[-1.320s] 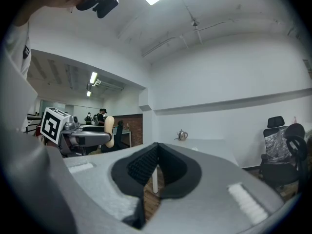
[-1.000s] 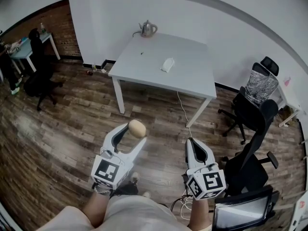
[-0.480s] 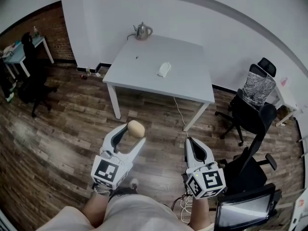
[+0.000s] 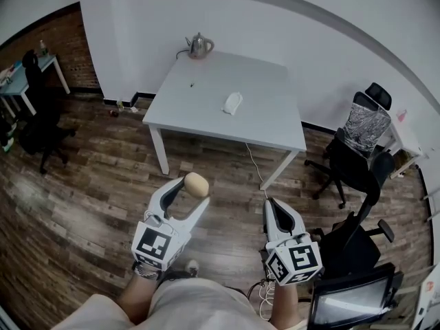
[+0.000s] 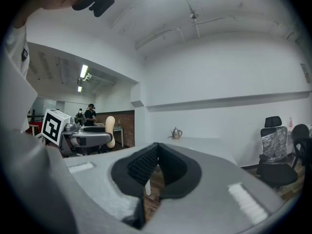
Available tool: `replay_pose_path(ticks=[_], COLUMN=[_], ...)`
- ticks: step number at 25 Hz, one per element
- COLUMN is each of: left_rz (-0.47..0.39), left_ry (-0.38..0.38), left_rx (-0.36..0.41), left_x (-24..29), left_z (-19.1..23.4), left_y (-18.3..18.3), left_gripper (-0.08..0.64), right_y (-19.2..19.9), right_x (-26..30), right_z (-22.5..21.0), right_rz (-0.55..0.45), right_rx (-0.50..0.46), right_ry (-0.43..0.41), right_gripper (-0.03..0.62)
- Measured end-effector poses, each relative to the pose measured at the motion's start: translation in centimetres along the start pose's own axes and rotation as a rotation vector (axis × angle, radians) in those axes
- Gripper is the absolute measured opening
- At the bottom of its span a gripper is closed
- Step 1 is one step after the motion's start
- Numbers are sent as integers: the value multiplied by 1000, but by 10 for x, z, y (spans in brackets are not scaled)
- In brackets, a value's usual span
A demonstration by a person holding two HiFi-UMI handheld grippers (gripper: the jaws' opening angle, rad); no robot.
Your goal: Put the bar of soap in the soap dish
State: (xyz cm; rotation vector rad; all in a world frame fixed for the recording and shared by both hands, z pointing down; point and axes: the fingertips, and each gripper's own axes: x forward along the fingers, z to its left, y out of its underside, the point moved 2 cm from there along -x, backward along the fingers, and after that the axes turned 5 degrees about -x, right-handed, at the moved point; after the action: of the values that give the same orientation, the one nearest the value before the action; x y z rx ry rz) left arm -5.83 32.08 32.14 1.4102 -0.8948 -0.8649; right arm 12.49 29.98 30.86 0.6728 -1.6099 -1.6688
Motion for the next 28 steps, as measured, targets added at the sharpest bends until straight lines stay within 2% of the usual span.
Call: replay_pose_path(ticks=[10,28], left_rz=[-5,25], left_ry=[13,40], left_rx=[-12,-2], left_x=[4,11], left_z=[27,42], left_y=[3,9], left_gripper=[267,267], right_y=[-1,-1], right_x=[21,38], right_z=[15,17], right_rz=[-10,-11], right_rx=[10,22], right_ry=[19,37], right_gripper=[2,2])
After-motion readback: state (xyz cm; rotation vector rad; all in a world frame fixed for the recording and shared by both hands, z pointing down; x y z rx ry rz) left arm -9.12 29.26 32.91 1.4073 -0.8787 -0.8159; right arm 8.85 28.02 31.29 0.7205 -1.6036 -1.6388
